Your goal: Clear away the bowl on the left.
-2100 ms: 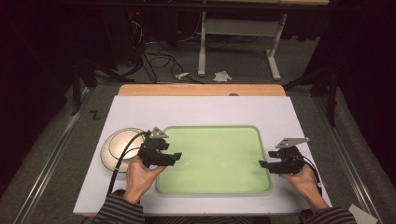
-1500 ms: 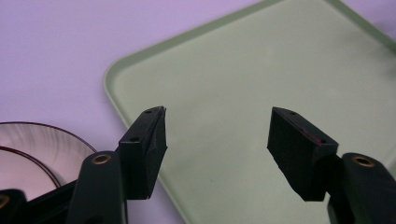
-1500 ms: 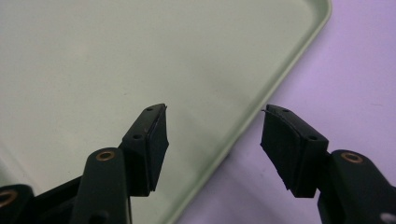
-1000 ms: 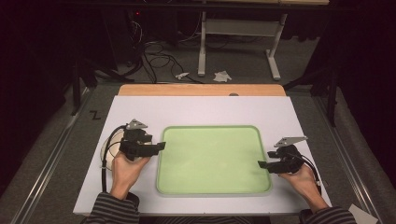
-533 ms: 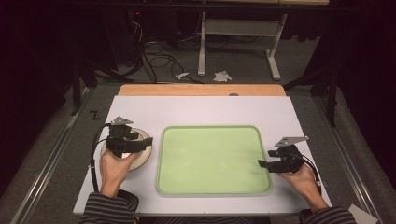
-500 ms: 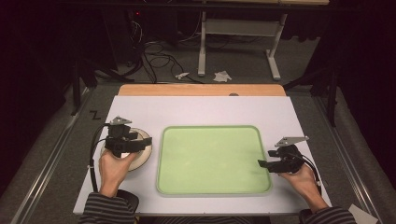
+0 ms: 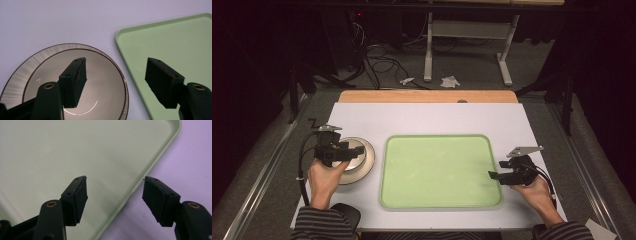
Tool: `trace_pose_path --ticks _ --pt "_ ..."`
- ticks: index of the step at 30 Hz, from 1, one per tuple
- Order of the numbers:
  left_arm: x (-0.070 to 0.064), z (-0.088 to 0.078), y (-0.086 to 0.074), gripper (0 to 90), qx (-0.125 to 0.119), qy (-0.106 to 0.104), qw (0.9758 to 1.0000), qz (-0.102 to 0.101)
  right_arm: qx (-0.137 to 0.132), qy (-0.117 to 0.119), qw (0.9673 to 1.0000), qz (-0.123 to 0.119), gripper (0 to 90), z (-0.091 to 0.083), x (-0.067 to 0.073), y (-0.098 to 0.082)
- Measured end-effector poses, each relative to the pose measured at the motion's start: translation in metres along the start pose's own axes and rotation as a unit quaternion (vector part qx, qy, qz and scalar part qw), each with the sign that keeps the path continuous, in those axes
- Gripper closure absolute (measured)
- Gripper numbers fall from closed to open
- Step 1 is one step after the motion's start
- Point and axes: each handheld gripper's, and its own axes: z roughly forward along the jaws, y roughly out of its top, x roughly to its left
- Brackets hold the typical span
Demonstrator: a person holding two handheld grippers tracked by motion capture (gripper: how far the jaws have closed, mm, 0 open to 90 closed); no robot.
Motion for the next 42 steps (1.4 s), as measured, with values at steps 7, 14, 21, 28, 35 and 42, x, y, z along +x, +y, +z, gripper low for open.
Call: trace_pose_path --ticks 7,14,21,28,35,42 --pt "0.019 0.000 0.007 34.6 -0.001 0.035 0.9993 -0.012 0.000 0.000 1.0000 -0.002 38.1 0.001 0.001 0.000" --pt "0.032 -0.003 0.012 34.6 -0.010 0.055 0.9981 -0.025 0.004 0.000 1.0000 -0.002 38.4 0.001 0.001 0.000" --pt "0.047 0.003 0.011 35.4 -0.005 0.087 0.9959 -0.028 0.001 0.002 1.0000 -0.003 38.6 0.003 0.000 0.000" --pt "0.053 0.007 0.012 39.3 -0.008 0.095 0.9949 -0.031 0.003 0.000 1.0000 -0.002 38.7 0.002 0.001 0.000" --pt "0.061 0.011 0.012 39.3 0.000 0.108 0.9934 -0.038 0.003 0.001 1.0000 -0.001 38.9 0.001 0.001 0.000" --pt "0.068 0.017 0.009 42.3 0.014 0.121 0.9917 -0.040 0.007 0.004 1.0000 -0.002 38.9 0.003 0.002 0.000"
